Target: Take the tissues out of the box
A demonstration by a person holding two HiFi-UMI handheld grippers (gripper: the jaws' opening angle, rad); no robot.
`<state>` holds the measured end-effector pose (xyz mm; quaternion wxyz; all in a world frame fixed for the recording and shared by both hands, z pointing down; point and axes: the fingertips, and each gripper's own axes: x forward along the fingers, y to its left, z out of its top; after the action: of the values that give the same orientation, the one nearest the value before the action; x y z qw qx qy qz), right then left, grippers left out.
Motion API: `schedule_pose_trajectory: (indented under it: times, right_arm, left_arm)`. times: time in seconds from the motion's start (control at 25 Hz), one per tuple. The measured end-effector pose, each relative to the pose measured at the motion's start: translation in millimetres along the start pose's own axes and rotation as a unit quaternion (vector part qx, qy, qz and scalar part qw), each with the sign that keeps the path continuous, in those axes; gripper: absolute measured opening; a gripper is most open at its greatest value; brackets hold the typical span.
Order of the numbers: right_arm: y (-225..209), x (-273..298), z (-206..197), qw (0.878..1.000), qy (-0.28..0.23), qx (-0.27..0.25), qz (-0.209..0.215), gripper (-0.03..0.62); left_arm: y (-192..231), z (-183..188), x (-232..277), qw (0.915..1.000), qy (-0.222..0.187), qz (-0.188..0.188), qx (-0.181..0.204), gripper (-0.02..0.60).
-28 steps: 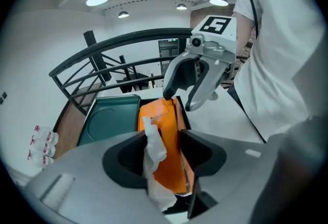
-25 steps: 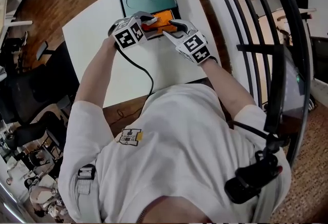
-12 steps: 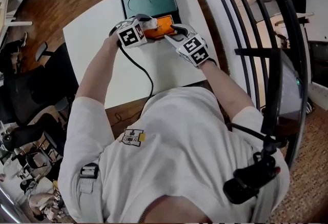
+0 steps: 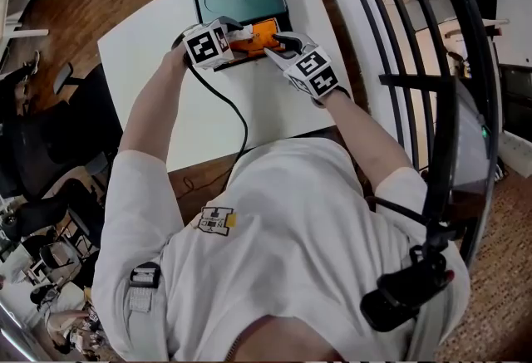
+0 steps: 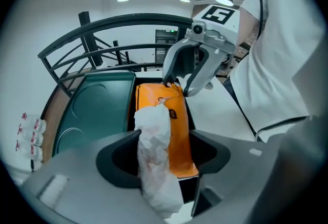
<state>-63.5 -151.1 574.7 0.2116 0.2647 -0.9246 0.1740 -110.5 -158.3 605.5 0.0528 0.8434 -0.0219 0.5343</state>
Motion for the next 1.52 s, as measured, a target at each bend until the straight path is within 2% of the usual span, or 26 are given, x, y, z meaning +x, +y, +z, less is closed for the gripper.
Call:
schedule_pose_trajectory:
  times: [0.08, 0.2, 0.32, 0.44, 0.68, 0.8, 1.04, 1.2, 1.36, 1.52]
  right_arm:
    - [1.0, 1.3, 0.4, 1.0, 0.003, -0.002, 0.004, 0.135]
    - [-0.2, -0.6, 0.1, 1.0, 0.004, -0.011, -0.001, 0.14]
    - [-8.0, -5.7, -0.5, 1.0, 0.007, -0.013, -0.017, 0.161]
    - [-10.8, -3.5, -5.4, 1.0, 0.027, -0.006, -0.015, 0.176]
    - [-11.2, 4.5, -11.9, 0.998, 0.058, 0.014, 0.005, 0.155]
    - [-9.4, 3.5, -7.8, 0.998, 0.056, 0.02, 0.012, 0.144]
    - [-8.3, 1.8, 0.6, 0.999, 0.045, 0.019, 0.016, 0.14]
    - [-10.8, 2.8, -5.1, 0.998, 0.053, 0.016, 0.016, 0.149]
    - [-13.6, -0.5, -10.8, 0.998, 0.064, 0.019, 0.012, 0.197]
    - [-15.8, 4.6, -19.0, 0.996, 0.083, 0.04, 0.018, 0.175]
  left_arm:
    - [-1.0, 0.2, 0.2, 1.0, 0.001, 0.001, 0.001, 0.276]
    - [-0.5, -2.3, 0.8, 1.0, 0.0, 0.008, 0.004, 0.338]
    - [0.3, -7.6, 1.4, 0.9998, -0.004, 0.018, 0.003, 0.352]
    - [-4.0, -9.0, 3.9, 1.0, 0.001, 0.008, 0.004, 0.372]
    - [-5.1, -7.0, 7.0, 0.9998, 0.013, 0.007, 0.01, 0.331]
    - [-7.0, -4.4, 3.3, 0.9997, 0.01, 0.012, 0.019, 0.293]
    - [-10.7, -4.2, -0.9, 0.9995, 0.003, 0.017, 0.026, 0.276]
    - [-10.9, -5.2, 1.7, 0.9996, 0.001, 0.023, 0.018, 0.304]
    - [-9.5, -10.4, 1.3, 0.9995, -0.003, 0.031, -0.009, 0.333]
    - [-7.5, -13.0, 3.7, 0.9988, 0.001, 0.023, -0.042, 0.344]
